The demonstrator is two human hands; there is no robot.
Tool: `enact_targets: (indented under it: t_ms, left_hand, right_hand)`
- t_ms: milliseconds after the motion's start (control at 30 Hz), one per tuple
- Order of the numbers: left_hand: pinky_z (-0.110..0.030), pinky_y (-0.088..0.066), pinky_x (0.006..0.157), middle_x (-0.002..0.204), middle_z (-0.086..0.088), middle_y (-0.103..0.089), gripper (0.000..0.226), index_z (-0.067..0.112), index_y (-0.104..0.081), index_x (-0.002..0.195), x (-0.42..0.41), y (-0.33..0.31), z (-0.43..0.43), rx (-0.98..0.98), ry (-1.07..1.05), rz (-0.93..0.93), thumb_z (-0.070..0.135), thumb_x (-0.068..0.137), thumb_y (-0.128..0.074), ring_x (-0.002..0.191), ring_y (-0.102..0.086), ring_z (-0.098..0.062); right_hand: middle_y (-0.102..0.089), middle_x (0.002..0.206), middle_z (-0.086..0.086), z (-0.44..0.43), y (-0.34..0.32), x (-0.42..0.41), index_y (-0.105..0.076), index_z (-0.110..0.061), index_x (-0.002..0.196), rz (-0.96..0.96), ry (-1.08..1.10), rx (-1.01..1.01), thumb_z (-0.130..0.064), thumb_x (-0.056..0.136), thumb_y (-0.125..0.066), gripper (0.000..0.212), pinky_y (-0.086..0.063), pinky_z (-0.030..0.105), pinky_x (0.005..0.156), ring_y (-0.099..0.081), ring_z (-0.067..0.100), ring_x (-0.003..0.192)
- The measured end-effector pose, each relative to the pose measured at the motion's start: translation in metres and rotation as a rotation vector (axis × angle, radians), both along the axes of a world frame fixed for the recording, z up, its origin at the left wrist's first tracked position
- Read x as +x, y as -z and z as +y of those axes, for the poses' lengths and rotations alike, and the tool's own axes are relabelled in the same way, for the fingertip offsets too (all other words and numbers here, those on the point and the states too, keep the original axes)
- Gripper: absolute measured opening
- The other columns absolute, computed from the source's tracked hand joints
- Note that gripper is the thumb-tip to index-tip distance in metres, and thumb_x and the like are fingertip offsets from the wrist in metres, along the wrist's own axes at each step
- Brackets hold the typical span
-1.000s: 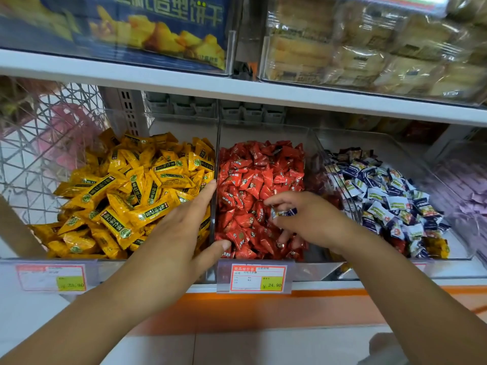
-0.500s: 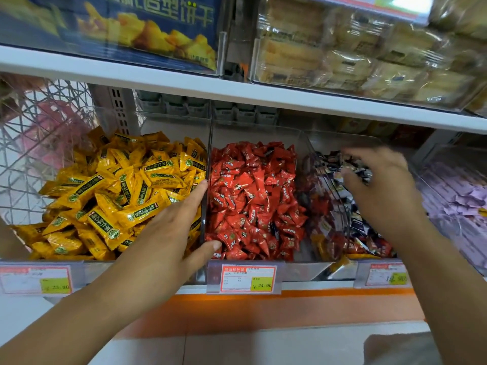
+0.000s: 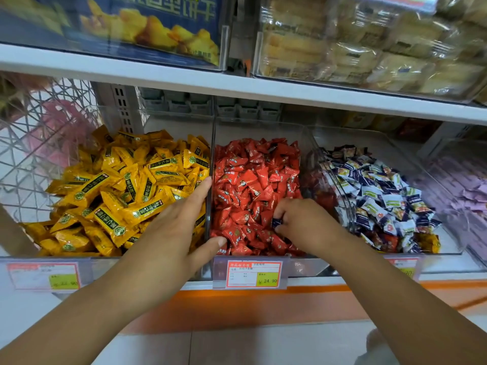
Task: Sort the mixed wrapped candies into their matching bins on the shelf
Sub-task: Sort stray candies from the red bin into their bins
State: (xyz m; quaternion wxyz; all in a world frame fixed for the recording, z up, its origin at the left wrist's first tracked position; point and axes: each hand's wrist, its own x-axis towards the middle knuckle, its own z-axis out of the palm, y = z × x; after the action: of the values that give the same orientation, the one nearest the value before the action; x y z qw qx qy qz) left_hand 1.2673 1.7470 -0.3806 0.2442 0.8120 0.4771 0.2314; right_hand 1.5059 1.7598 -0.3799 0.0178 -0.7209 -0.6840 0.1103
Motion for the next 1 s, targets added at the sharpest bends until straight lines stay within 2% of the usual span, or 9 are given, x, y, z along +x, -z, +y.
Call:
enact_targets:
  t_ms: [200,300,400,500,567,667,767,867,1000]
  left_hand:
    - [-0.021,-0.021,0.107,0.152,0.018,-0.023,0.089,0.057,0.020,0.136,0.000,-0.002,-0.001,-0.012,-0.003,0.004,0.051,0.087,-0.054,0.141,-0.014,-0.002]
    - [-0.020,-0.019,0.108,0.152,0.016,-0.022,0.089,0.057,0.023,0.133,0.000,-0.002,-0.002,-0.003,-0.005,0.018,0.051,0.087,-0.054,0.141,-0.012,-0.002]
    - [-0.023,-0.019,0.111,0.155,0.016,-0.021,0.090,0.054,0.020,0.138,0.001,-0.001,-0.001,0.004,-0.003,0.019,0.052,0.086,-0.054,0.143,-0.012,-0.003]
    - [-0.024,-0.019,0.112,0.155,0.017,-0.021,0.090,0.053,0.017,0.142,0.001,0.000,-0.001,-0.005,0.000,0.015,0.059,0.081,-0.049,0.143,-0.013,-0.003]
    - [-0.024,-0.021,0.112,0.153,0.018,-0.022,0.093,0.053,0.017,0.143,0.001,-0.001,0.000,-0.010,0.006,0.019,0.066,0.072,-0.041,0.142,-0.014,-0.001]
    - [-0.024,-0.023,0.111,0.148,0.023,-0.025,0.093,0.055,0.015,0.143,0.000,0.000,0.001,-0.020,0.014,0.011,0.072,0.067,-0.037,0.140,-0.016,0.001]
    - [-0.020,-0.023,0.107,0.146,0.028,-0.024,0.089,0.059,0.012,0.142,-0.002,0.000,0.001,-0.038,0.013,-0.006,0.074,0.067,-0.034,0.137,-0.015,0.007]
    - [-0.016,-0.020,0.101,0.144,0.031,-0.021,0.084,0.061,0.012,0.140,-0.003,0.000,0.002,-0.049,0.018,-0.009,0.071,0.071,-0.035,0.126,-0.010,0.020]
    - [-0.002,-0.018,0.096,0.145,0.032,-0.023,0.080,0.064,0.008,0.139,-0.003,0.002,0.002,-0.055,0.023,-0.024,0.067,0.074,-0.039,0.120,-0.008,0.031]
  right_hand:
    - [-0.061,0.071,-0.017,-0.027,-0.033,0.003,-0.065,-0.030,0.094,0.289,0.022,0.451,-0.023,0.086,-0.067,0.010,-0.047,0.021,0.061,-0.059,0.002,0.068]
    - [-0.060,0.079,-0.025,-0.035,-0.058,0.019,-0.062,-0.035,0.093,0.419,0.093,0.746,-0.023,0.087,-0.066,0.013,-0.046,0.011,0.062,-0.059,-0.005,0.077]
    - [-0.062,0.085,-0.017,-0.030,-0.062,0.055,-0.059,-0.033,0.094,0.376,0.250,0.879,-0.018,0.089,-0.064,0.016,-0.052,0.028,0.074,-0.059,0.003,0.080]
    - [-0.065,0.109,0.003,-0.025,-0.052,0.082,-0.066,-0.025,0.104,0.282,0.417,0.753,-0.021,0.090,-0.064,0.015,-0.049,0.044,0.089,-0.057,0.026,0.106]
    - [-0.062,0.120,0.006,-0.026,-0.050,0.078,-0.067,-0.021,0.114,0.218,0.401,0.722,-0.020,0.091,-0.063,0.024,-0.043,0.037,0.096,-0.050,0.029,0.117]
    - [-0.061,0.107,-0.010,-0.032,-0.052,0.039,-0.069,-0.023,0.109,0.238,0.089,0.751,-0.014,0.091,-0.062,0.022,-0.036,0.020,0.092,-0.051,0.012,0.109]
    - [-0.057,0.125,-0.015,-0.032,-0.039,-0.007,-0.069,-0.035,0.110,0.366,-0.314,0.324,-0.028,0.090,-0.065,0.021,-0.027,0.016,0.104,-0.041,0.001,0.122]
    - [-0.022,0.156,-0.019,-0.013,-0.020,-0.026,-0.054,-0.054,0.124,0.415,-0.385,-0.129,-0.048,0.086,-0.065,0.041,-0.005,0.028,0.116,-0.003,0.000,0.143]
    - [0.009,0.159,-0.021,0.017,-0.001,-0.027,-0.032,-0.059,0.137,0.192,-0.338,-0.305,-0.054,0.080,-0.069,0.069,0.003,0.053,0.118,0.019,0.018,0.146]
